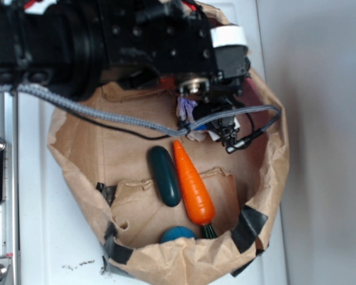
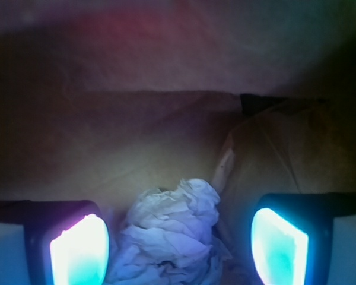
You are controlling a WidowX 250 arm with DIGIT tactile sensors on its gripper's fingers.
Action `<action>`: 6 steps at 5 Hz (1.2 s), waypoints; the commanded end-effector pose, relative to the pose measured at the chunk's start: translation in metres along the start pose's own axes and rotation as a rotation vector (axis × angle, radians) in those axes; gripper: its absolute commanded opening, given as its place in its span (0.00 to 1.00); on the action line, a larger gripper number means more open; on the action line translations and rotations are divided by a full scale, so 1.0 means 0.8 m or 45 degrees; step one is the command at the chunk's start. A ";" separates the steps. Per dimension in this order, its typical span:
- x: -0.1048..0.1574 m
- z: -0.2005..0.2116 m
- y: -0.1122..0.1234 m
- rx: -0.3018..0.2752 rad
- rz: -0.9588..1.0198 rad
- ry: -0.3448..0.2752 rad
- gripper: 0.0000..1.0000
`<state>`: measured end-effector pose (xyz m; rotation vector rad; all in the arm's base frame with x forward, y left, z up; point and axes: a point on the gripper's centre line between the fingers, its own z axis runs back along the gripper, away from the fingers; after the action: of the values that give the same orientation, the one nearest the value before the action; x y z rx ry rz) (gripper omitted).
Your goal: Grab the white paper.
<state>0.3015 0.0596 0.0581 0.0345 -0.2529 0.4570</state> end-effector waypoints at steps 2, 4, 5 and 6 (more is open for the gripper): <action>-0.032 -0.003 -0.017 0.042 -0.035 -0.024 0.00; -0.033 -0.001 -0.005 0.147 0.062 -0.132 0.00; -0.033 -0.001 -0.002 0.150 0.078 -0.138 0.00; -0.032 0.015 0.001 0.113 0.087 -0.152 0.00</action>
<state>0.2697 0.0432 0.0512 0.1426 -0.2984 0.5299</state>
